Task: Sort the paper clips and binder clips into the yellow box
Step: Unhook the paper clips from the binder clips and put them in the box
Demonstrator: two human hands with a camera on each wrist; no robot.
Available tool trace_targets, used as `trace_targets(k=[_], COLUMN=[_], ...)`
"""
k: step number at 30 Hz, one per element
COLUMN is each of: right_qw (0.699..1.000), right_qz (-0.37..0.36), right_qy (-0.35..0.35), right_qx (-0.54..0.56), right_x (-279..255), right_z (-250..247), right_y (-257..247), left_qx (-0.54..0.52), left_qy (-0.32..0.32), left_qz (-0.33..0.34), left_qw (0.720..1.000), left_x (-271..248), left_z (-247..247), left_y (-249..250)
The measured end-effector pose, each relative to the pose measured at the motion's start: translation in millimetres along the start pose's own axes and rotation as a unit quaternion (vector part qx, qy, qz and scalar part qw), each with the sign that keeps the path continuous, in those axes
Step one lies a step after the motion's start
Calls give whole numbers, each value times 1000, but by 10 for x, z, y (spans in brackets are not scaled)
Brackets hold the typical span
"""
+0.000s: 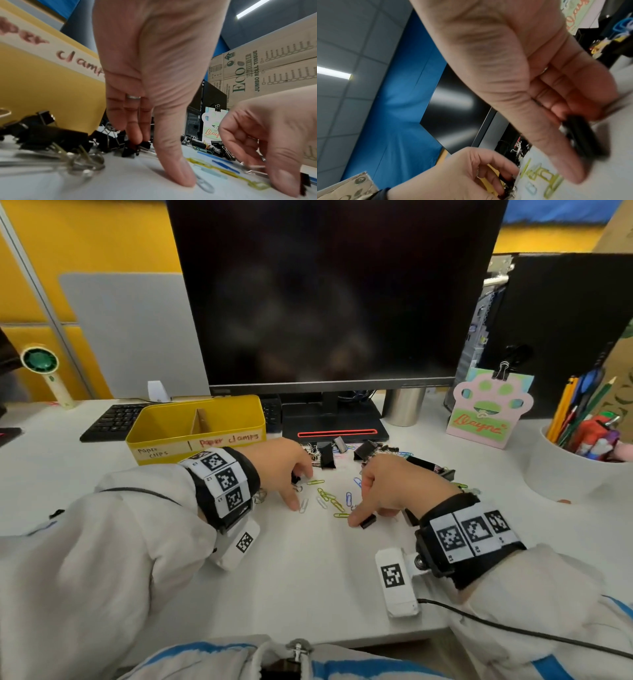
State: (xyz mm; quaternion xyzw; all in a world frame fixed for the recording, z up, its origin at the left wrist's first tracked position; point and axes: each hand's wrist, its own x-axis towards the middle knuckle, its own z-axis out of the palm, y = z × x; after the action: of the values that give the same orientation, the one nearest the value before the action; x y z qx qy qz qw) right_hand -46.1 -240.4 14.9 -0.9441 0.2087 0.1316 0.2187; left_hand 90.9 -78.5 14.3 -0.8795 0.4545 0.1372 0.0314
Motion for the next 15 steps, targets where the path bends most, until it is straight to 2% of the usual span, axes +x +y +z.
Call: trace_targets(k=[7,10,15], right_qw=[996,991,989], right_qz=[4,16,45], right_qy=[17,63,128], right_qx=[84,114,-66], right_x=[46,68,69], right_z=[-25,-100,-206], right_y=[19,112,197], left_qx=[-22,-36,-23], left_qy=[36,52,61], left_qz=[-76,-79,-98], left_qw=[996,995,993], left_x=[31,3,-50], left_z=[3,21,46], left_y=[-111,-149,-164])
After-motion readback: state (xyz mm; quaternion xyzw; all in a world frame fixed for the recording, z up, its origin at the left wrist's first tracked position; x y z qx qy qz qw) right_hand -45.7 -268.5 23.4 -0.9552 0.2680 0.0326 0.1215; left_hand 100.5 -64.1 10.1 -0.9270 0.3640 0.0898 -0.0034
